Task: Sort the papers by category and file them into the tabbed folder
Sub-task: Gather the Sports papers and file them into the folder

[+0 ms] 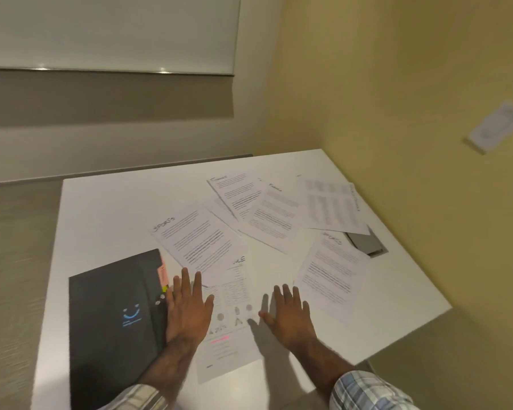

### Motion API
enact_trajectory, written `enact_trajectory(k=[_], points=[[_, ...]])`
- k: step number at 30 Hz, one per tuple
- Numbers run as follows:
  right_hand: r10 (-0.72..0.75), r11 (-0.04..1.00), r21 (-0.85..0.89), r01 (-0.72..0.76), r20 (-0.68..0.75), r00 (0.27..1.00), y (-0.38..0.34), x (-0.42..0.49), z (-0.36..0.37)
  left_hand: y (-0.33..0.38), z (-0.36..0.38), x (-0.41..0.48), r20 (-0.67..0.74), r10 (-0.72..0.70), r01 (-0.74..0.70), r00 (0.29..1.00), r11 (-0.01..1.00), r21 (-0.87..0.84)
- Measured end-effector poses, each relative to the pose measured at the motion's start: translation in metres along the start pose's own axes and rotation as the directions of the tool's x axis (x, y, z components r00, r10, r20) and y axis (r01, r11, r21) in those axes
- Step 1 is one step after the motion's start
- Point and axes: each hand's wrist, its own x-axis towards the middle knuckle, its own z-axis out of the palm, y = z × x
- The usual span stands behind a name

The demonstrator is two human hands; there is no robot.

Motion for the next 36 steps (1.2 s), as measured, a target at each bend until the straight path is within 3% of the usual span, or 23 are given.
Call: enact_trajectory(k=[8, 13, 23, 26, 30, 36], points=[[0.053, 0.996, 0.072, -0.043, -0.142, 0.988, 0.073, 0.015, -0.043, 0.089, -0.019, 0.021, -0.052, 0.122, -0.122, 0.991, 0.993, 0.005], [0.049, 0.995, 0.094, -0.032, -0.178, 0.983, 0.154, 0.045, -0.056, 0.157, 0.007, 0.042, -0.076, 0.152, -0.151, 0.985, 0.988, 0.014], [0.033, 0.996, 0.086, -0.022, -0.124, 0.992, 0.329, 0.112, -0.057, 0.289, 0.102, 0.046, 0.253, 0.210, -0.254, 0.945, 0.955, 0.156], [0.071, 0.991, 0.116, -0.071, 0.002, 0.997, 0.353, 0.128, -0.054, 0.304, 0.131, 0.039, 0.372, 0.175, -0.254, 0.912, 0.951, 0.174], [0.048, 0.980, 0.192, -0.056, 0.046, 0.998, 0.368, 0.150, -0.052, 0.314, 0.153, 0.029, 0.514, 0.025, -0.164, 0.858, 0.960, 0.226], [-0.001, 0.968, 0.252, -0.017, 0.071, 0.997, 0.365, 0.160, -0.041, 0.332, 0.165, 0.022, 0.459, -0.110, -0.020, 0.882, 0.963, 0.270]])
